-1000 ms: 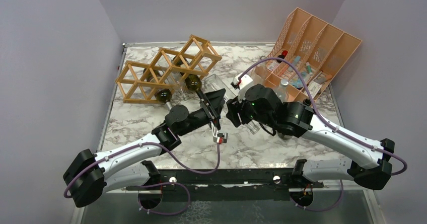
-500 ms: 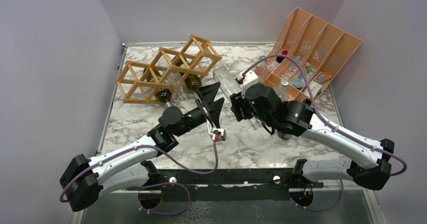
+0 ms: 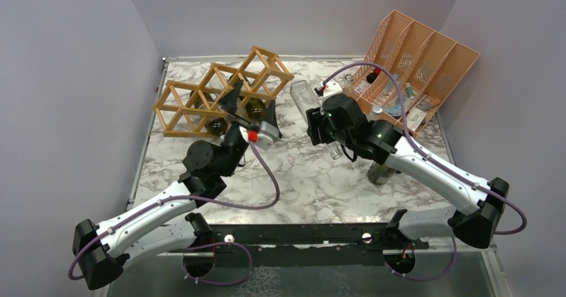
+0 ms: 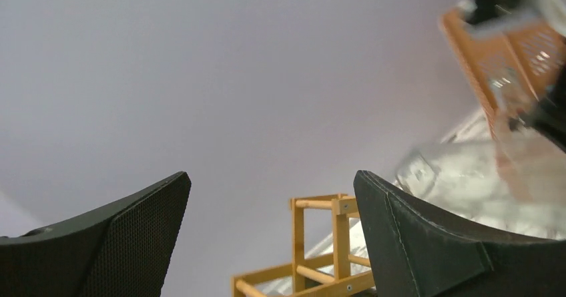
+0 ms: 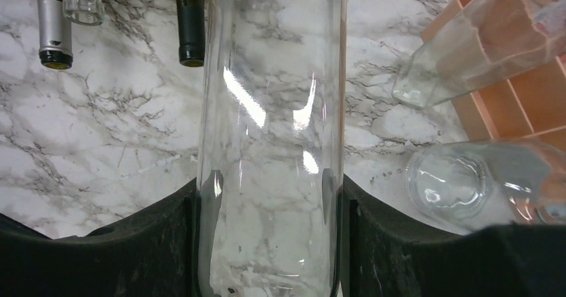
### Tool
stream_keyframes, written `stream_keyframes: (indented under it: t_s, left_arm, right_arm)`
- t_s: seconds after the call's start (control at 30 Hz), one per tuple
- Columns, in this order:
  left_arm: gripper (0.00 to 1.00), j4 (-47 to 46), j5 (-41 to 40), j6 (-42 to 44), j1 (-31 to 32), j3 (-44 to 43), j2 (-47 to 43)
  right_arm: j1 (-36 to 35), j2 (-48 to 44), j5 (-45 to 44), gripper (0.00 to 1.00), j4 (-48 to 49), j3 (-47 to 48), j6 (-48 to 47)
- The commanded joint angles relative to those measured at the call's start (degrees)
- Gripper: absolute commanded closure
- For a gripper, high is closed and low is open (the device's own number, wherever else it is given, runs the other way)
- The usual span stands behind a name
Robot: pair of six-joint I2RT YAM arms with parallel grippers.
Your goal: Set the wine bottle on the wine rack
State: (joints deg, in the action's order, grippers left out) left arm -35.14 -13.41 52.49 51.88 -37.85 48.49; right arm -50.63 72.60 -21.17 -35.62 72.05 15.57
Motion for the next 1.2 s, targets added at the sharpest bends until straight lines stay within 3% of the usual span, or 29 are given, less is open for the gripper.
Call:
stream_keyframes:
  t_s: [0.0,0.1,0.2,0.3,0.7,1.17]
  left_arm:
    - [0.01,-1.9,-25.7,-17.5,0.1,-6.7,1.7]
    - [0.01,4.0,-30.1,-25.9,0.1,-9.9,1.5]
    - [0.01,16.0,-28.2,-34.4,0.0,-14.0,0.4]
    - [0.01,24.1,-25.0,-37.6,0.0,-16.0,-0.4]
    - [0.01,30.2,-25.6,-41.2,0.0,-16.9,-3.9]
    - [0.01,35.6,-24.6,-42.2,0.0,-20.7,-1.8]
  right_arm:
    - [2.1,2.6,8.1,0.99,9.6,-0.1,-0.3]
    - [2.9,6.0,10.9,0.99,12.0,0.3,-0.5]
    - [3.6,9.3,12.9,0.99,14.3,1.2,-0.8]
    - [4.3,12.4,14.3,0.99,16.3,2.1,-0.9]
    - [5.0,23.0,13.4,0.99,20.4,8.0,-0.8]
    - [6.7,27.5,13.2,0.99,25.9,9.5,-1.1]
